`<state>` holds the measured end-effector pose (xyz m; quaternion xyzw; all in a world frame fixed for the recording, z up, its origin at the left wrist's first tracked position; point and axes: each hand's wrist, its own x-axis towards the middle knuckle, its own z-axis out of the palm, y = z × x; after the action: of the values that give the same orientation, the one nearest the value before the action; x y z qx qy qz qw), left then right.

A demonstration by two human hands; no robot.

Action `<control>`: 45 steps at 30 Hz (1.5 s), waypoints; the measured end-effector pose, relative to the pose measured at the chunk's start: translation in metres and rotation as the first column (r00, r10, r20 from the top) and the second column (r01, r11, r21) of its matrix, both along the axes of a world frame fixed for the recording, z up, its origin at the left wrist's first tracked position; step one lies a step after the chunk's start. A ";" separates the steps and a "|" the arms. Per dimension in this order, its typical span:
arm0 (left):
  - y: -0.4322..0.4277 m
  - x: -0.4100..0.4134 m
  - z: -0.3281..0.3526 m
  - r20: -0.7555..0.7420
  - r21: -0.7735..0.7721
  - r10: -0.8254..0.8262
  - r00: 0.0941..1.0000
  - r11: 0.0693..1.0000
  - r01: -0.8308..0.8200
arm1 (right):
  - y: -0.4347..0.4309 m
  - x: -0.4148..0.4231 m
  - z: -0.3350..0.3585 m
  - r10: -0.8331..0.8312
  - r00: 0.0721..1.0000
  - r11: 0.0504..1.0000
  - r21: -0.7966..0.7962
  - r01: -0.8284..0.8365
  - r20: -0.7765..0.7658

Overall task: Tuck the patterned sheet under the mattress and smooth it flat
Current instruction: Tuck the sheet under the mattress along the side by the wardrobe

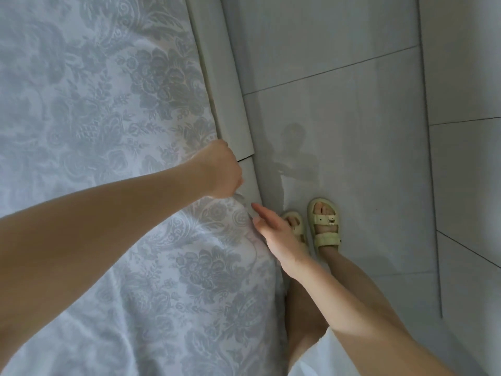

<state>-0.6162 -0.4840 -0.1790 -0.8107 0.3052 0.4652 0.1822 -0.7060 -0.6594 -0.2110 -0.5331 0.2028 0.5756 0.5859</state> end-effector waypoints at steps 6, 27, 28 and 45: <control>-0.011 -0.002 0.007 0.015 0.126 0.068 0.998 0.990 -0.070 | 0.019 0.003 -0.013 -0.019 1.000 0.999 -0.049 0.019 -0.003; -0.008 -0.020 0.018 0.024 -0.273 0.140 0.990 0.953 -0.129 | 0.004 -0.051 -0.010 -0.090 0.749 0.964 0.131 0.230 -0.656; -0.008 -0.027 0.019 -0.010 -0.238 0.080 0.997 0.968 -0.080 | -0.009 -0.062 -0.006 -0.113 0.751 0.966 0.105 0.236 -0.650; -0.013 -0.061 0.004 0.152 -0.106 -0.013 0.988 0.994 0.029 | -0.044 -0.097 0.007 -0.176 0.971 0.946 -0.300 0.120 -0.164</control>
<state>-0.6775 -0.4966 -0.1747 -0.8489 0.3238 0.3835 0.1656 -0.8030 -0.7036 -0.2044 -0.5388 0.3787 0.5421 0.5219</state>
